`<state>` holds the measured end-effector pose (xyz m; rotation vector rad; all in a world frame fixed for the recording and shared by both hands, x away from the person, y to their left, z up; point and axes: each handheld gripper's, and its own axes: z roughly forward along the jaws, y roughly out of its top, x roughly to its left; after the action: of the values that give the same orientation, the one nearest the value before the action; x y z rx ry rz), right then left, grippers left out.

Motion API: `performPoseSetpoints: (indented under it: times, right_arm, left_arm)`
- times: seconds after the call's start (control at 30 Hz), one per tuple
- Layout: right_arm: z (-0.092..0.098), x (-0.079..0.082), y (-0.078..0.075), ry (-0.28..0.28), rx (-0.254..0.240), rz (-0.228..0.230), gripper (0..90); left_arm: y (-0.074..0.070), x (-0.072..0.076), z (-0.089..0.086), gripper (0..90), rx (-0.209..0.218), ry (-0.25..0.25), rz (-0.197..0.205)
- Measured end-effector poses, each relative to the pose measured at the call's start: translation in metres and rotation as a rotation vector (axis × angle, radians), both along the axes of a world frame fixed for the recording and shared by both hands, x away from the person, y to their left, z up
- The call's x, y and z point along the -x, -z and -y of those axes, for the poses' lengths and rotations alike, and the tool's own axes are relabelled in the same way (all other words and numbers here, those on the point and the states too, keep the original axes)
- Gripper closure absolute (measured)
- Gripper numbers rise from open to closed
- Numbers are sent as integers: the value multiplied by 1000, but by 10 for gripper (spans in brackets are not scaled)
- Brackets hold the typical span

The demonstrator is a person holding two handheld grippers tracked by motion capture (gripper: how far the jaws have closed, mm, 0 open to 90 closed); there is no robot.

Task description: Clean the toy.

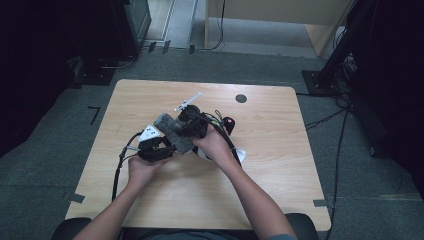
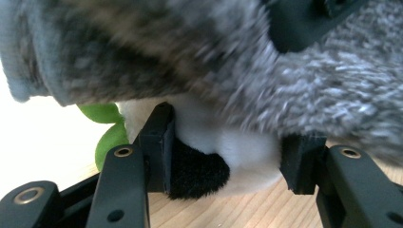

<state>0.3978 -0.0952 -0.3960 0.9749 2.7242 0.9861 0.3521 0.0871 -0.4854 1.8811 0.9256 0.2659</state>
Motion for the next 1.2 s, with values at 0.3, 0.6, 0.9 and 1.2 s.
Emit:
performPoseSetpoints:
  times: [0.3,0.6,0.9,1.2]
  right_arm:
    - [40,-8,-8,78,27,55,811]
    - [78,-17,-11,164,-41,26,807]
    - [108,-20,-16,248,-64,25,813]
    - [133,-16,-30,286,-127,69,813]
  left_arm:
    - [0,-1,-1,473,11,3,-8]
    - [1,-1,-2,472,12,11,-6]
    - [1,0,-2,471,5,11,-9]
    - [1,0,-2,470,-1,11,-7]
